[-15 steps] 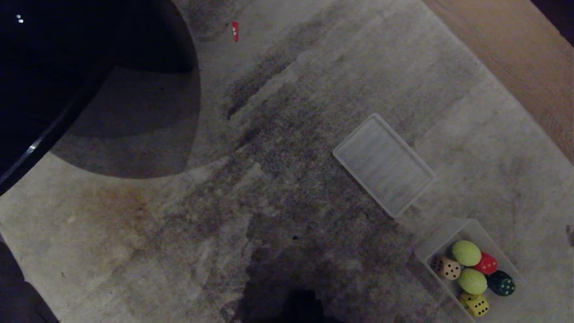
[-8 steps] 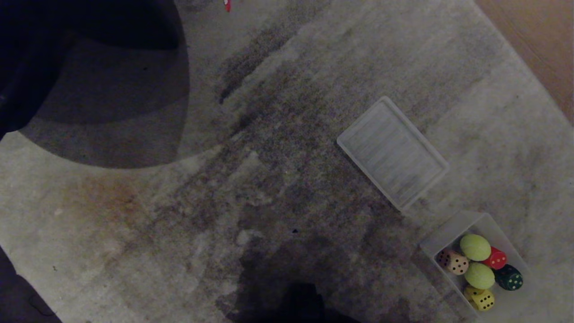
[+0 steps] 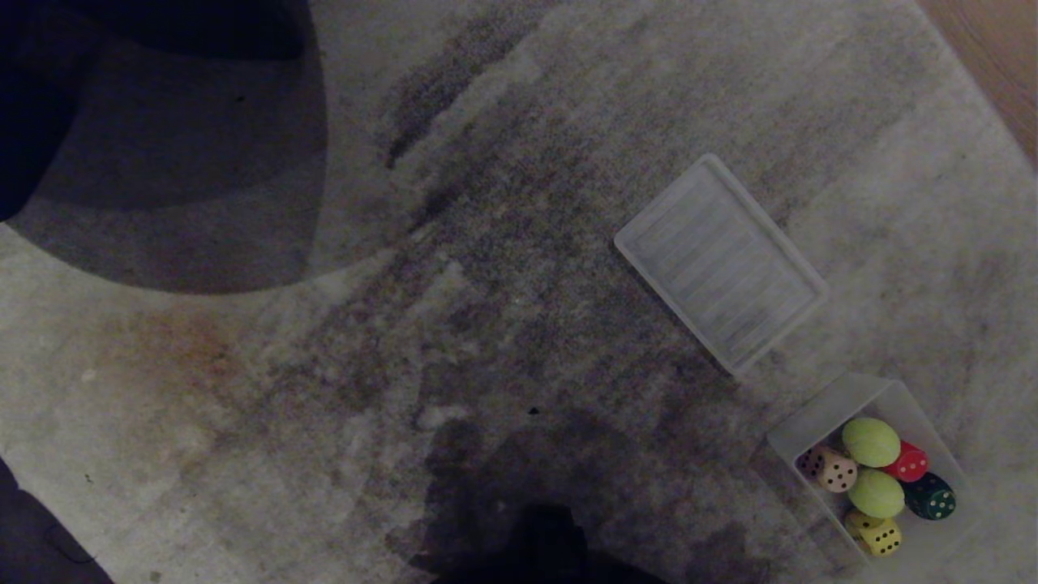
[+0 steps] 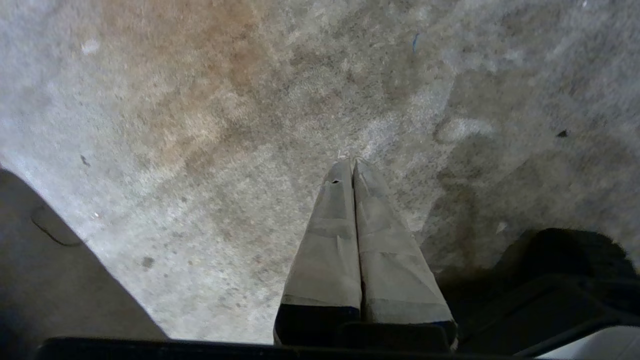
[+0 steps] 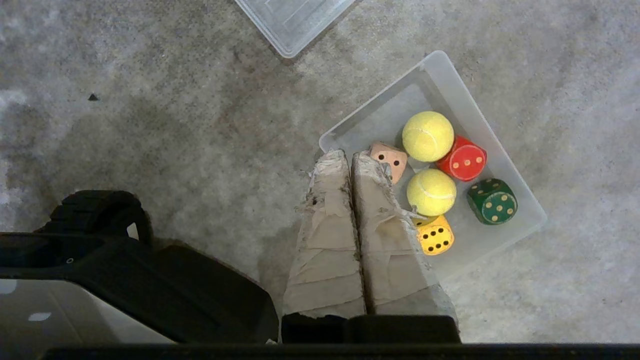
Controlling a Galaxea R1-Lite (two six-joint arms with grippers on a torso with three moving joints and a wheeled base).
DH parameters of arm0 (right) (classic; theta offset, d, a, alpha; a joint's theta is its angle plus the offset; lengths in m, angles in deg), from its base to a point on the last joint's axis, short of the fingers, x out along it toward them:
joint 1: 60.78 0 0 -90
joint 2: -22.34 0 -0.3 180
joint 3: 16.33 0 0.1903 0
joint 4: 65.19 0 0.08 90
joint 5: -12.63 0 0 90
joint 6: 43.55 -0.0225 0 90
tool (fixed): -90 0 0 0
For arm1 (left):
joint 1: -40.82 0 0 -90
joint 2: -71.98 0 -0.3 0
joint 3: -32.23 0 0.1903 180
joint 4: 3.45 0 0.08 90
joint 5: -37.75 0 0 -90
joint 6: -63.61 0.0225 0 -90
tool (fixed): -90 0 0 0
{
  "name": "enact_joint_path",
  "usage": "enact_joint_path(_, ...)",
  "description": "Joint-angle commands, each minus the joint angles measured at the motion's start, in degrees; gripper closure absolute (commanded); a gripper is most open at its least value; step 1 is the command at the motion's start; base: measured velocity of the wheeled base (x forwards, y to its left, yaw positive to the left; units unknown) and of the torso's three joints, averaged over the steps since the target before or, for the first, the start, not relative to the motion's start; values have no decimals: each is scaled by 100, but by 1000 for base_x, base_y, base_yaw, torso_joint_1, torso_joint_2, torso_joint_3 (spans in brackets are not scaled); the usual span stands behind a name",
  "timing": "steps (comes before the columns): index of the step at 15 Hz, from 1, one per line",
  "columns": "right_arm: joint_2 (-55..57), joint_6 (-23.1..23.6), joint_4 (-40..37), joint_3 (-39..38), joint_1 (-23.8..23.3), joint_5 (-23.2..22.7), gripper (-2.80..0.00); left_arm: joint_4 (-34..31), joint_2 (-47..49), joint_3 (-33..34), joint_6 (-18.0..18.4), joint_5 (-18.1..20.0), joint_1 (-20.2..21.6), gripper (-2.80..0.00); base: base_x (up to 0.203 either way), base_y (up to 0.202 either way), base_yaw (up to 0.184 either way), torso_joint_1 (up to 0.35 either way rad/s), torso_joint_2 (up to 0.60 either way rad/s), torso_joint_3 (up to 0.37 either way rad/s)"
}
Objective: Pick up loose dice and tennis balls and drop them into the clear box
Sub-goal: Close the lid
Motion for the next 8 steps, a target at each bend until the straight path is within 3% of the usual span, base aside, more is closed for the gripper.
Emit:
enact_joint_path(1,7,-35,8,-50,2,4,0,-2,6,9,-100,-32,4,0,0,0,0,0,0,0)
enact_joint_path(4,593,-130,-279,685,-25,14,0,-2,6,9,-101,-32,4,0,0,0,0,0,0,0)
enact_joint_path(8,3044,-622,-246,1811,-31,26,0,-2,6,9,-110,-32,4,0,0,0,0,0,0,0)
